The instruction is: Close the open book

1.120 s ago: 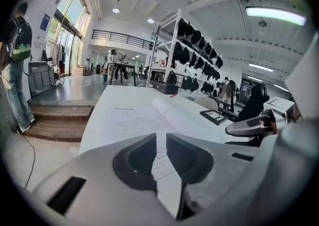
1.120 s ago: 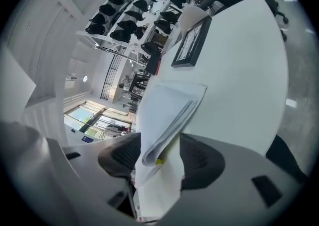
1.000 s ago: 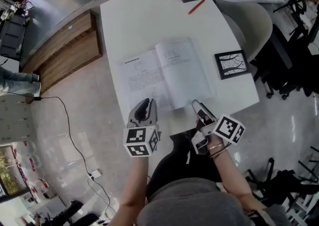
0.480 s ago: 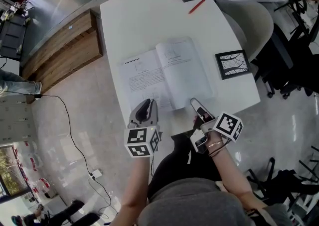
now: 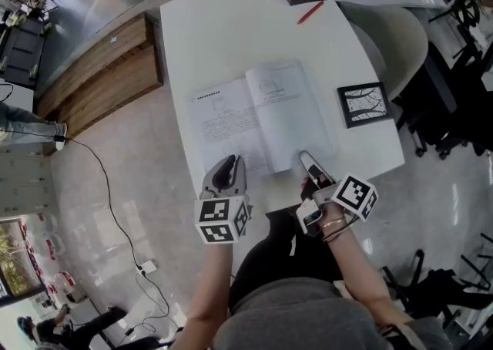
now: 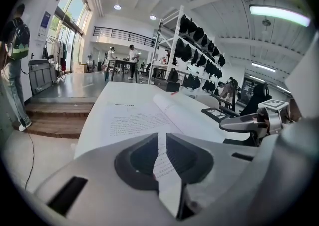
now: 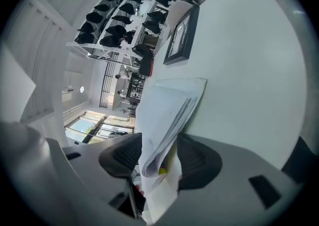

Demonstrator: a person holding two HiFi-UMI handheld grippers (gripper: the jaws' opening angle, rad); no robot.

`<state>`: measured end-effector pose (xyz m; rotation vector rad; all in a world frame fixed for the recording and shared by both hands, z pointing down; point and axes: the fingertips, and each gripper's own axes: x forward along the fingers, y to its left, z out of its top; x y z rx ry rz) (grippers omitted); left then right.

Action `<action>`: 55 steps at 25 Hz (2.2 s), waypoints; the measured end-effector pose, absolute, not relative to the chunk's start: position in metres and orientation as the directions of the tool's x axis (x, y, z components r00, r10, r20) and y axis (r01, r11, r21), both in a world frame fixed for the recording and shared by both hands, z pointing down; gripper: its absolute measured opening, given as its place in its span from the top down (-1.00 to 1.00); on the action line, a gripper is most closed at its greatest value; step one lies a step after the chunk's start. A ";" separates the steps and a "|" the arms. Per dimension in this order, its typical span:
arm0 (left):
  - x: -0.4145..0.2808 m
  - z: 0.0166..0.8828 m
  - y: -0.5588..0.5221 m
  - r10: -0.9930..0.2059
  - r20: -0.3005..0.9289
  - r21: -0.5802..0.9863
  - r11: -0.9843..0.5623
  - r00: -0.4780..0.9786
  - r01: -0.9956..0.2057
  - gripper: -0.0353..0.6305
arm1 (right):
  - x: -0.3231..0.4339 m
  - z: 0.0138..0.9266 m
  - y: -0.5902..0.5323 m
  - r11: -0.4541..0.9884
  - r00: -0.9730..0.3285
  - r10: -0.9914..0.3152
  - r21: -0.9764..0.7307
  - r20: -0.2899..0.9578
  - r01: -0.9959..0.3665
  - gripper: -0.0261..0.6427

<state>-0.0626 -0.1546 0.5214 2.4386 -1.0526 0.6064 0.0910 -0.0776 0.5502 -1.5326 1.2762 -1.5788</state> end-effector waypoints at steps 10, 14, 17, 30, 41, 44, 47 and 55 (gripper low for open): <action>-0.063 0.523 -0.154 -0.579 0.544 0.201 -0.613 0.608 -0.764 0.74 | 0.093 0.547 -0.074 -0.366 -0.158 -0.892 -0.882 0.423 -0.295 0.56; -0.065 0.523 -0.151 -0.581 0.550 0.195 -0.609 0.600 -0.768 0.74 | 0.089 0.535 -0.077 -0.321 -0.168 -0.904 -0.883 0.394 -0.343 0.63; -0.068 0.525 -0.151 -0.584 0.552 0.198 -0.601 0.595 -0.774 0.74 | 0.087 0.530 -0.080 -0.300 -0.172 -0.904 -0.866 0.392 -0.399 0.66; -0.087 0.523 -0.146 -0.616 0.550 0.209 -0.552 0.564 -0.807 0.74 | 0.072 0.504 -0.085 -0.191 -0.171 -0.895 -0.699 0.413 -0.689 0.72; -0.104 0.518 -0.141 -0.656 0.539 0.202 -0.508 0.528 -0.837 0.74 | 0.050 0.489 -0.091 -0.062 -0.216 -0.883 -0.561 0.416 -0.826 0.75; -0.111 0.518 -0.139 -0.666 0.538 0.205 -0.492 0.517 -0.846 0.74 | 0.043 0.486 -0.093 -0.026 -0.234 -0.879 -0.532 0.416 -0.847 0.76; -0.118 0.518 -0.137 -0.676 0.534 0.209 -0.476 0.508 -0.854 0.74 | 0.034 0.484 -0.095 0.007 -0.250 -0.873 -0.503 0.419 -0.864 0.78; -0.132 0.517 -0.130 -0.694 0.534 0.220 -0.438 0.483 -0.872 0.74 | 0.019 0.483 -0.099 0.060 -0.261 -0.866 -0.429 0.426 -0.901 0.81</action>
